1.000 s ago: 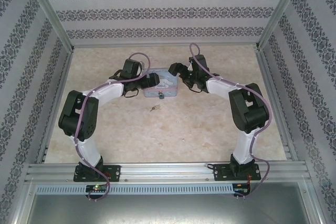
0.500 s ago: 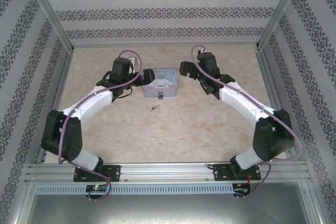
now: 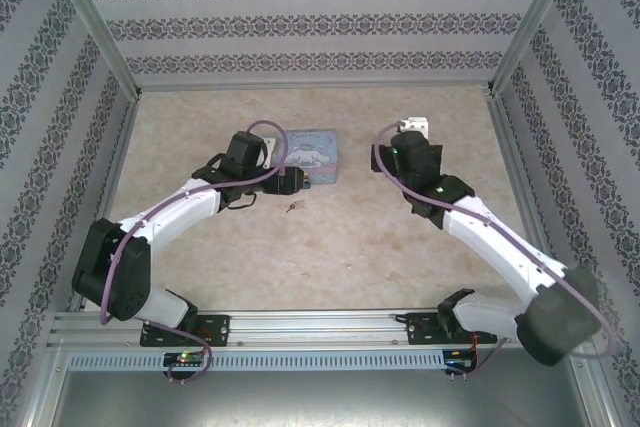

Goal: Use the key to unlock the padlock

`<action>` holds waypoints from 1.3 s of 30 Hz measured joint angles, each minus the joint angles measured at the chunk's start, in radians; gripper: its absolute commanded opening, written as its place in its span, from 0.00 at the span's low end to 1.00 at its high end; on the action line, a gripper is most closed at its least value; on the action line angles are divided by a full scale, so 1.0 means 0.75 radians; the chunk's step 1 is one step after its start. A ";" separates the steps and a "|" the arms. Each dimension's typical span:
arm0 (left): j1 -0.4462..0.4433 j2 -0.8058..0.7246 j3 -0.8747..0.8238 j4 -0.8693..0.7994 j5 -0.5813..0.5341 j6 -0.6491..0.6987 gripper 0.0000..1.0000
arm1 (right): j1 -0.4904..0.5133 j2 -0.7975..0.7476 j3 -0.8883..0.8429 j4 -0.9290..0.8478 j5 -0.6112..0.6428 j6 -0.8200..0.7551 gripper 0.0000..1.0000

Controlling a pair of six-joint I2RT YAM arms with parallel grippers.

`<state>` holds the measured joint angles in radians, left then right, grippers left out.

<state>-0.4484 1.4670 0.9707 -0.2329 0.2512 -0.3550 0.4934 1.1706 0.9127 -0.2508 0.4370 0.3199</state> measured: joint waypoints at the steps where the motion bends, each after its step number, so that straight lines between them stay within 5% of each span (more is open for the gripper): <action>1: -0.013 0.005 0.000 -0.012 -0.011 0.016 0.93 | -0.002 -0.023 -0.023 0.006 -0.027 0.024 0.98; 9: -0.092 0.125 0.000 -0.101 -0.128 0.122 0.71 | 0.099 -0.127 -0.342 0.061 -0.269 0.222 0.98; 15: -0.108 0.226 0.003 -0.116 -0.185 0.165 0.61 | 0.123 -0.183 -0.521 0.179 -0.506 0.375 0.86; 23: -0.130 0.349 0.067 -0.124 -0.208 0.192 0.58 | 0.140 -0.190 -0.676 0.367 -0.674 0.540 0.83; 39: -0.171 0.454 0.099 -0.030 -0.268 0.189 0.52 | 0.140 -0.191 -0.690 0.423 -0.705 0.605 0.81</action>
<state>-0.5770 1.8076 1.0451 -0.2554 0.0505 -0.2131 0.5987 1.0271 0.3950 0.0662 -0.0917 0.7734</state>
